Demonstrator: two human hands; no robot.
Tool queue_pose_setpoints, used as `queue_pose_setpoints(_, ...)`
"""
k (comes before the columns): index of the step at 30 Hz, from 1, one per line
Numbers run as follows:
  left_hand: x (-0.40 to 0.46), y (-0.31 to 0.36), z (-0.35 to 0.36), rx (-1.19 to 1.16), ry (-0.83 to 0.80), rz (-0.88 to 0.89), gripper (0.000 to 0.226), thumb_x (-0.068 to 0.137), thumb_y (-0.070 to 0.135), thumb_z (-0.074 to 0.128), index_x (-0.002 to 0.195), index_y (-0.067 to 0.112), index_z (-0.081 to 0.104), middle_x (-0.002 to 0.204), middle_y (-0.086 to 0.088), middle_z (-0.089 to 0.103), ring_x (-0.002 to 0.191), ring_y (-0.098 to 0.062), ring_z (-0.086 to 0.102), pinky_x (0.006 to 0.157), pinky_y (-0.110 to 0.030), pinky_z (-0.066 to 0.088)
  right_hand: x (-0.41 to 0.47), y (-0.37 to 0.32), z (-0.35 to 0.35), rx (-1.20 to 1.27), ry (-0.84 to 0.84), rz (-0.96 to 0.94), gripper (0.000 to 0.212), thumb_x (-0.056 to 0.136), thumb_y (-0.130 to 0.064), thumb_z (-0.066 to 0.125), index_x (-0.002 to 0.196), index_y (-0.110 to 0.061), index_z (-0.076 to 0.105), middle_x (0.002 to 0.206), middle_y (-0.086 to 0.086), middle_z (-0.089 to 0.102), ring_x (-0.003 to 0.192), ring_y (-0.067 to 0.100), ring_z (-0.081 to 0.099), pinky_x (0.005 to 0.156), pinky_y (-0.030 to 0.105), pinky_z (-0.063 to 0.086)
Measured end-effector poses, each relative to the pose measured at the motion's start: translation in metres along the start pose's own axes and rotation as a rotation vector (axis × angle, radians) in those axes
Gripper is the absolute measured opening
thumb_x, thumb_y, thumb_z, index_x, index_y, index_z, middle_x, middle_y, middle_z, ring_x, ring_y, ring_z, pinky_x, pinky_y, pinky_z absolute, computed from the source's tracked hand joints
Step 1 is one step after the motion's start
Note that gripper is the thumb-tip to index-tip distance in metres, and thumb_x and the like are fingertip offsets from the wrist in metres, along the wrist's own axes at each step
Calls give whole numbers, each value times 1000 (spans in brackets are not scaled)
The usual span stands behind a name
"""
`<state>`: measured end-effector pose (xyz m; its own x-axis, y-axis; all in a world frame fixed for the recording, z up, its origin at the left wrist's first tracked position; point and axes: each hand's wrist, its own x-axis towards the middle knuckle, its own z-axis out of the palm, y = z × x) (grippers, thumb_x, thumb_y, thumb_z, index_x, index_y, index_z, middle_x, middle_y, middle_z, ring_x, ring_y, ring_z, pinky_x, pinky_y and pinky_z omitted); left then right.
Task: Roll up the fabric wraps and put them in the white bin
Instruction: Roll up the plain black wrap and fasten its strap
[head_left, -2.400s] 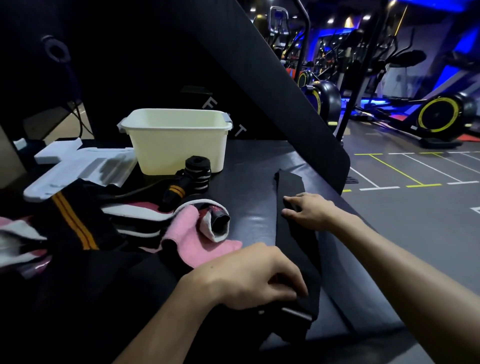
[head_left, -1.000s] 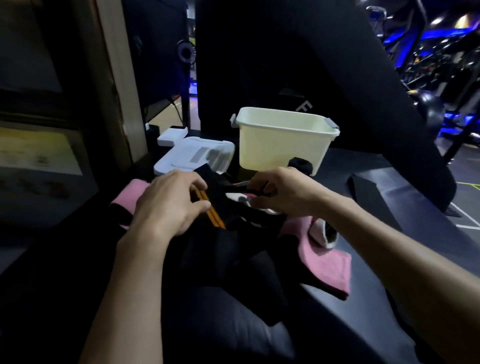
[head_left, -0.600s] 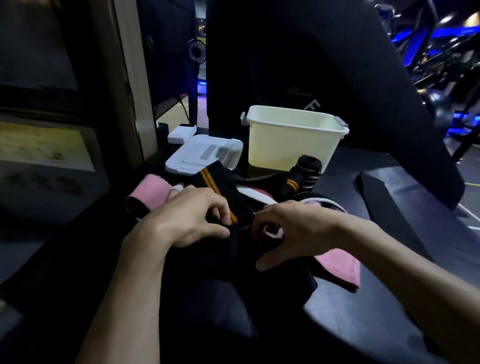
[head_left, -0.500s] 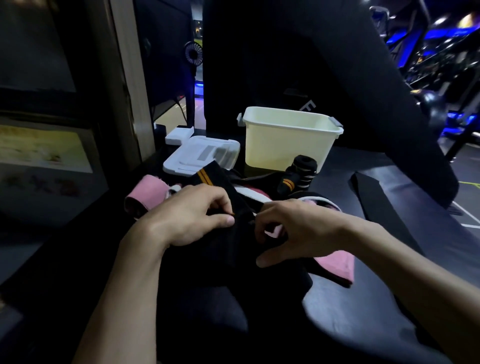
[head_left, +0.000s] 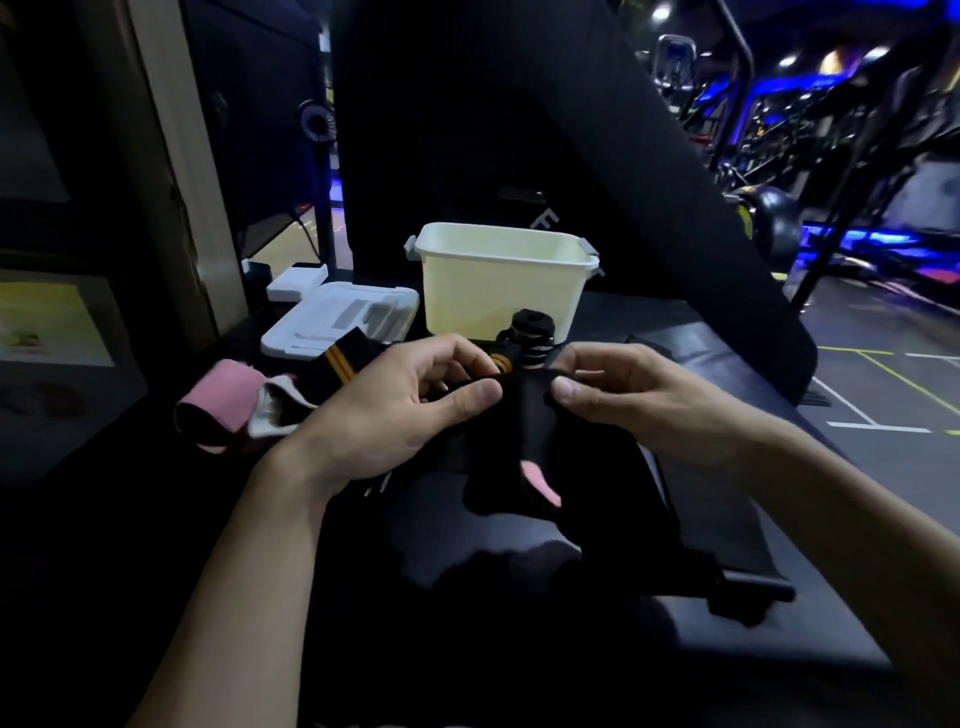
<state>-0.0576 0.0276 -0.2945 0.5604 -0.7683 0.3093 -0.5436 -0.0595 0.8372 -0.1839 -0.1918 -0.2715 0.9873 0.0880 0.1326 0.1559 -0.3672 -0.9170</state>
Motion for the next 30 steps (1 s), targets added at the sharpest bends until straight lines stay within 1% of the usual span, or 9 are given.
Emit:
queue_pose_setpoints(2,5,2,6,-5,-88,-28,36,84,56,75,115,39,67,107,5,69,98,-12,67,88,-36,55,-12,-1,-11,18,85,-21,16,95,-27,65,91,-12,66,85,9,64,75,17,57,66,25,45)
queue_pose_setpoints(4,10,5,14,41,-164,-25,52,76,63,80,123,49,61,114,17,66,111,9,60,95,-22,48,-24,-4,-23,53,188,-25,11,94,-20,63,88,-11,65,79,3,67,68,8,60,61,16,47)
queue_pose_setpoints(7,18,12,26,64,-154,-20,59,69,53,86,123,51,62,115,27,65,113,26,50,93,-5,39,-41,-5,-43,49,289,-17,11,91,-18,63,89,-8,66,73,-3,66,63,2,57,56,11,44)
queue_pose_setpoints(12,31,16,42,2,-128,2,49,72,39,85,118,44,70,108,24,71,109,3,66,94,-19,50,-59,-10,-68,46,404,41,19,86,-21,68,92,-3,71,75,3,67,63,6,59,57,14,47)
queue_pose_setpoints(16,42,16,50,-127,-96,8,39,81,28,82,119,29,72,110,9,77,104,-11,73,85,-20,56,-65,-20,-88,93,483,130,23,85,-29,71,93,-8,72,74,8,58,58,8,53,49,19,42)
queue_pose_setpoints(19,52,15,60,-205,-58,-25,43,76,30,82,118,25,72,101,2,78,91,-13,75,75,-23,60,-66,-23,-95,118,537,134,18,83,-32,69,85,-14,70,64,-1,51,46,2,42,39,16,35)
queue_pose_setpoints(21,58,12,67,-270,2,-52,47,70,30,83,116,25,73,92,4,75,84,-11,73,70,-21,58,-66,-23,-98,142,543,145,17,83,-32,69,85,-15,68,63,-3,53,45,3,44,39,16,38)
queue_pose_setpoints(26,74,0,79,-413,180,-59,60,65,27,85,122,17,69,111,-13,74,107,-27,72,90,-37,61,-67,-6,-101,126,541,233,8,91,-13,67,98,-8,67,73,1,65,57,8,60,46,20,51)
queue_pose_setpoints(30,82,-1,83,-453,261,-50,39,83,6,79,120,10,70,111,-13,76,108,-29,73,93,-35,60,-63,24,-98,27,452,318,19,92,3,66,106,-10,65,80,6,65,63,12,59,56,20,50)
